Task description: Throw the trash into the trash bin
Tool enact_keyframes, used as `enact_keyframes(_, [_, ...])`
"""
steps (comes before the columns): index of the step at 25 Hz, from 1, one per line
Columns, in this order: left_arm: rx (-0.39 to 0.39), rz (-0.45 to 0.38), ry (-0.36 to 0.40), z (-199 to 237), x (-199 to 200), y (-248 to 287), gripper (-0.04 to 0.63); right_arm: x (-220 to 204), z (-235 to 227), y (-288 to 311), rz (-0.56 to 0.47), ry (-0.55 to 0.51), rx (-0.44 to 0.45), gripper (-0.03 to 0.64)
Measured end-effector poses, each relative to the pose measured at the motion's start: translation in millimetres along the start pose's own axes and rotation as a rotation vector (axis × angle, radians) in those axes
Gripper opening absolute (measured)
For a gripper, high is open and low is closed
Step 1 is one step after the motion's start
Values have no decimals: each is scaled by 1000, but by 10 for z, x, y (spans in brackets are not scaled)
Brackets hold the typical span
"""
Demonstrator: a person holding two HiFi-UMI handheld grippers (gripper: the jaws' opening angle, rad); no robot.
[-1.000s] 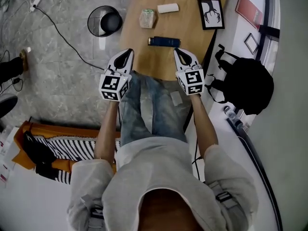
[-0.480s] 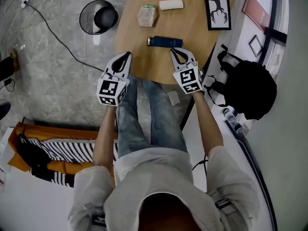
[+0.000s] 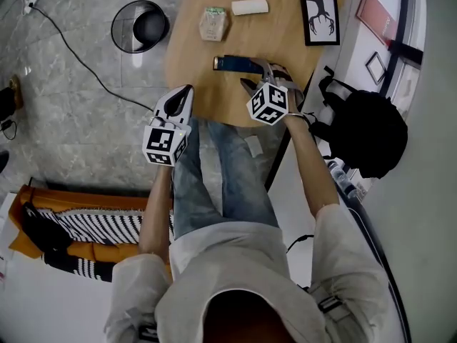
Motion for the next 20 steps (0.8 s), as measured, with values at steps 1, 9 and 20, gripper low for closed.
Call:
enact_keyframes(1, [0, 0, 0, 3, 3, -4, 18, -13, -40, 32, 11, 0, 5, 267])
enact_keyframes(9, [4, 3, -7, 43, 0, -68, 18, -141, -168, 252, 97, -2, 128, 267])
enact_keyframes(20, [3, -6, -16, 95, 45, -69, 18, -154, -119, 209, 60, 167, 78, 196])
Point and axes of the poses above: the fingertips, and each gripper's own axes: y forward along the fingers, z to its left, x out of its top, the point moved 8 cm from there along -y, backward along the fingers, and after that the axes turned 15 degrees about -z, right-handed, at the moved point
